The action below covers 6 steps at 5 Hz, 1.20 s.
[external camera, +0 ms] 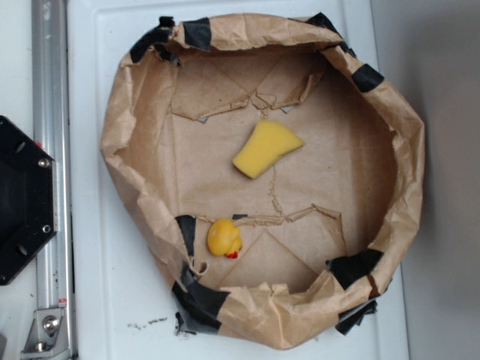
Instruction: Grab the green sponge.
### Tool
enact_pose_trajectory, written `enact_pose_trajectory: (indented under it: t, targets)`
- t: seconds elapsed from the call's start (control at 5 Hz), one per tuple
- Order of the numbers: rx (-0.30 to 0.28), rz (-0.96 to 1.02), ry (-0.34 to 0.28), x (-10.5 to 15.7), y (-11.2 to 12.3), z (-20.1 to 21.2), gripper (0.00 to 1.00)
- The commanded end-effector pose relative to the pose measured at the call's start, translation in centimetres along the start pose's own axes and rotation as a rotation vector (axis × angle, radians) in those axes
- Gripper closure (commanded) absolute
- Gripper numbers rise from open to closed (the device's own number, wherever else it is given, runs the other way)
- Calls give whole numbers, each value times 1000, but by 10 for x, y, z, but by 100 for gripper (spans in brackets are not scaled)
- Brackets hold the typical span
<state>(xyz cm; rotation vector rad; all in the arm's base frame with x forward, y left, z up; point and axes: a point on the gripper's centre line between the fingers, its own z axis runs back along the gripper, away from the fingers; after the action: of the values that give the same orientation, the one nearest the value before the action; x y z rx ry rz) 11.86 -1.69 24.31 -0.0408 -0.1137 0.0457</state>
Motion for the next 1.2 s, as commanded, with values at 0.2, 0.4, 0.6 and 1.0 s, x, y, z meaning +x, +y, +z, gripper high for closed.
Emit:
enact_pose_trajectory:
  t: [0.2,0.4,0.6,1.0]
  targets:
    - [31,137,-5,35,8,-45,0]
    - [82,276,3,79,20,-88,0]
    - [98,424,-99,112,35,-128,0]
    - [121,487,-15,148,64,-201,0]
